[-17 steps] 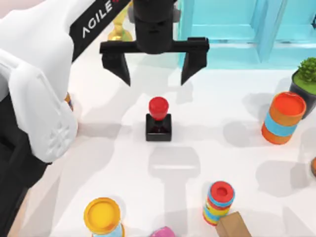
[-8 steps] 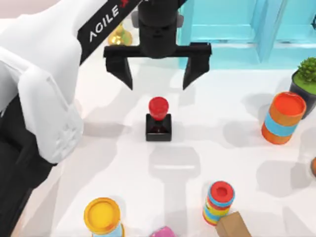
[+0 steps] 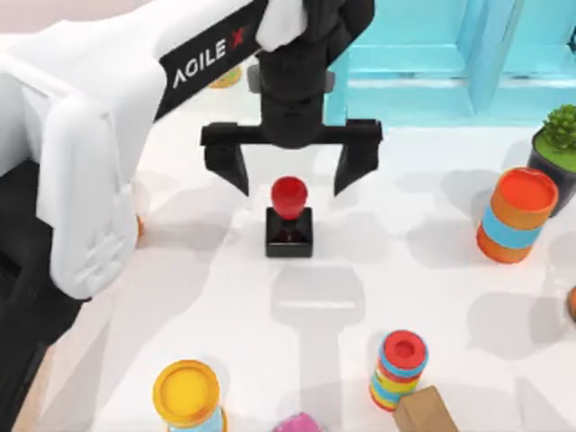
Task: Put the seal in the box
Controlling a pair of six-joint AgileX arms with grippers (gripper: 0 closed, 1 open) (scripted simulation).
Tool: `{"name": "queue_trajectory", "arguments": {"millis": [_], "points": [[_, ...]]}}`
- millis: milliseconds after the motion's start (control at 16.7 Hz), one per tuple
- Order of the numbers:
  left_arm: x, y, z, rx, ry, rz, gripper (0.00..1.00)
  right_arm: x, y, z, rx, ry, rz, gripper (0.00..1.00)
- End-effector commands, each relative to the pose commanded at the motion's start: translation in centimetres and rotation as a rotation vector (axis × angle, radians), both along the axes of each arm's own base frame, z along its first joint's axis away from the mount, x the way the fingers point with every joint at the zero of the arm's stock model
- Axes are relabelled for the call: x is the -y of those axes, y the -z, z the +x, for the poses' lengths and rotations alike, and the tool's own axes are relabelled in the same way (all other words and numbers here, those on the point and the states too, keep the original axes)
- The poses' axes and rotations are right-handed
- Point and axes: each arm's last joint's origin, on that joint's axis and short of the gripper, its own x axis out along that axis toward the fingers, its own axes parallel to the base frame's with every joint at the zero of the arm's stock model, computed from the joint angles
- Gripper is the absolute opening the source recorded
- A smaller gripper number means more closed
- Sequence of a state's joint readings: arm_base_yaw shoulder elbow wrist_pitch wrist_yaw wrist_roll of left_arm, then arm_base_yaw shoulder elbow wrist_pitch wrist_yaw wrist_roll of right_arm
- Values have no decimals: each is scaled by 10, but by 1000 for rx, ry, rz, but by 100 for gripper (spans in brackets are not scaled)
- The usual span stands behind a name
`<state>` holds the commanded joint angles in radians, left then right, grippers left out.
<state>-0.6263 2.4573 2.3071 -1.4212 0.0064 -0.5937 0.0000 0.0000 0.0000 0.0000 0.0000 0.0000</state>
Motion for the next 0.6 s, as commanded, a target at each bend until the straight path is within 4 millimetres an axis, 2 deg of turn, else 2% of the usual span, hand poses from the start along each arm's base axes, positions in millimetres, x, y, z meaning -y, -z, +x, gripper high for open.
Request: {"name": "queue_trajectory", "arguments": {"millis": [300,600], "points": [[-3,37,-5,0,0,0,100,0,0,0,0,0,0,100],[-3,42,-6,0,0,0,100,0,0,0,0,0,0,100]]}}
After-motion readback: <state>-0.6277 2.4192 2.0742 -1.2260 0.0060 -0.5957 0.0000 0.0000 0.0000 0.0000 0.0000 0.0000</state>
